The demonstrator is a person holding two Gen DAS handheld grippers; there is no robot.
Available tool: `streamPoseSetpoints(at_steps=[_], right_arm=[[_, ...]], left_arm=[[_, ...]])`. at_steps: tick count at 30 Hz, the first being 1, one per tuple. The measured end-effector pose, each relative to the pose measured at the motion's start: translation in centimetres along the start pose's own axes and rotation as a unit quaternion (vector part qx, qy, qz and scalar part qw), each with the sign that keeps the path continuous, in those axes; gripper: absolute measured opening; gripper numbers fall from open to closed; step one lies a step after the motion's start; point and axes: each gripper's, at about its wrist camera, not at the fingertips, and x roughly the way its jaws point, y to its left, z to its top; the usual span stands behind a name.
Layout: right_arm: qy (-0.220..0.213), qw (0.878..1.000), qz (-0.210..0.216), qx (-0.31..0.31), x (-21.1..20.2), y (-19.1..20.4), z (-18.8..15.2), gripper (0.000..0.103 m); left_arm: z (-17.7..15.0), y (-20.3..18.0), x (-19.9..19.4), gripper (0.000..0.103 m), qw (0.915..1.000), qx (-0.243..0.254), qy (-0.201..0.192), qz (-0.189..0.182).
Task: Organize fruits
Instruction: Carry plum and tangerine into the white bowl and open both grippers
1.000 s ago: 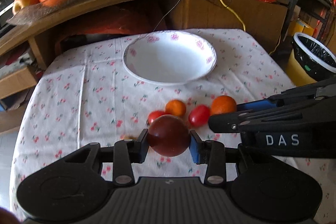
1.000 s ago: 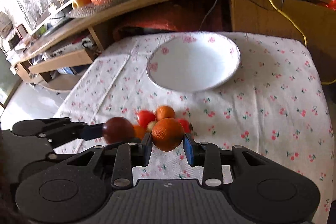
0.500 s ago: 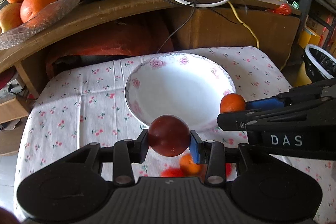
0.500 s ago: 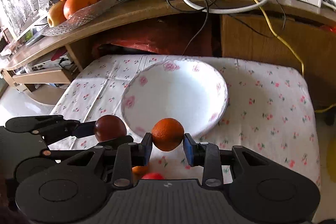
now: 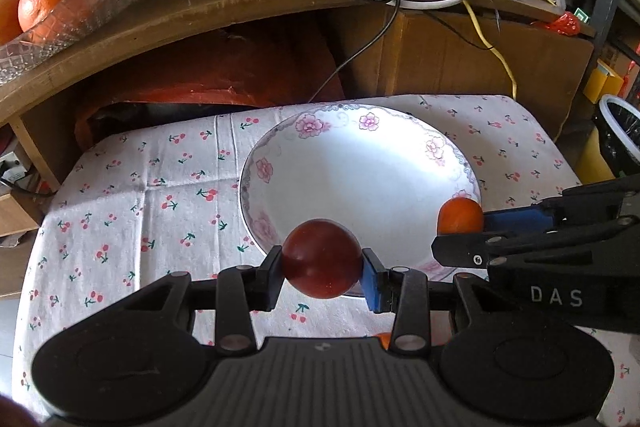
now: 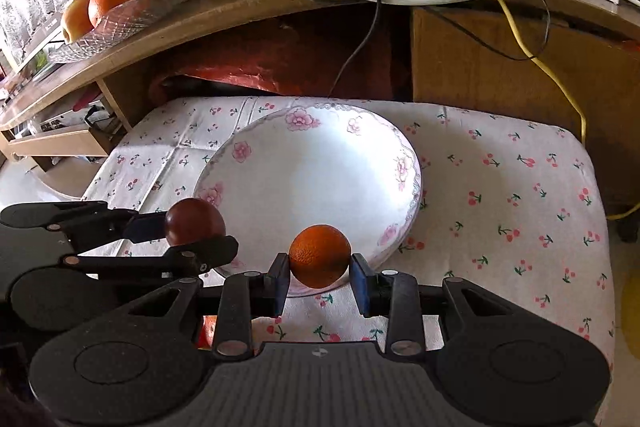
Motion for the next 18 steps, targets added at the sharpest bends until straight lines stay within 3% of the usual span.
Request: streamPoseSetpoints(at_steps=[18], right_arm=[[-0.011, 1.000, -0.004, -0.015, 0.39, 0.07, 0.21, 0.033]], left_arm=[[0.16, 0.45, 0.29, 0.048, 1.0000, -0.008, -0.003, 0.000]])
